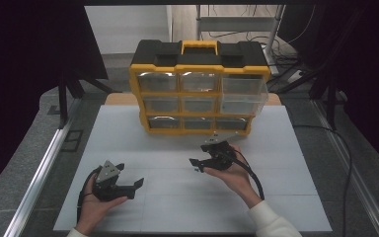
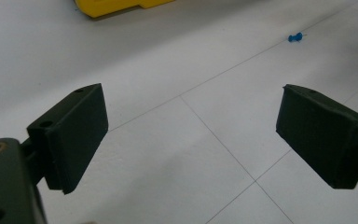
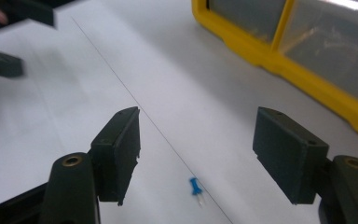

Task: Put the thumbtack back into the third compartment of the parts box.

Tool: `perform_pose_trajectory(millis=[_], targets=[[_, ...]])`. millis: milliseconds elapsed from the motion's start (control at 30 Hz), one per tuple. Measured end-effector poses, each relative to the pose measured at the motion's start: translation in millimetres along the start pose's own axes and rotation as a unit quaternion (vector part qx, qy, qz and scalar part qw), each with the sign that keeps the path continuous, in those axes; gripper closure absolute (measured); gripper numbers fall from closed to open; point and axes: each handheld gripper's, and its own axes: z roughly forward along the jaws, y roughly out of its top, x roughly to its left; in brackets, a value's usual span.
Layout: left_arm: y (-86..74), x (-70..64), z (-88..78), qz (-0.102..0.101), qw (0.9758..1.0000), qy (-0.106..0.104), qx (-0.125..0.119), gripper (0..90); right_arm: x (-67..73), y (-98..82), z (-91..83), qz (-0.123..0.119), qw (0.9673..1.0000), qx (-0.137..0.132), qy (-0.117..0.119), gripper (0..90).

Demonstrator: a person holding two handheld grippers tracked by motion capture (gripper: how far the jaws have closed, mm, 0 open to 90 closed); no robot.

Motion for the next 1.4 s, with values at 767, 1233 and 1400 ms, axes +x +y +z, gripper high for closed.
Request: perform_pose_trajectory(millis=[767, 1233, 1400], targets=[[0.0, 0.3, -0.3, 0.000, 1.0000, -0.002, 0.000, 9.4, -3.5, -31.6, 47.4, -0.034, 0.9943, 0.097, -0.028, 43.8], [-0.1, 0.4, -0.6, 0.000, 1.0000, -0.001, -0.001, 9.4, 1.4, -32.5, 48.8, -0.045, 0.9921, 0.116, -0.019, 81.8], [0.0, 0.2, -0.6, 0.000, 1.0000, -0.002, -0.001, 9.4, 2.6, -31.8, 48.5, -0.043, 0.9917, 0.118, -0.024, 82.6]])
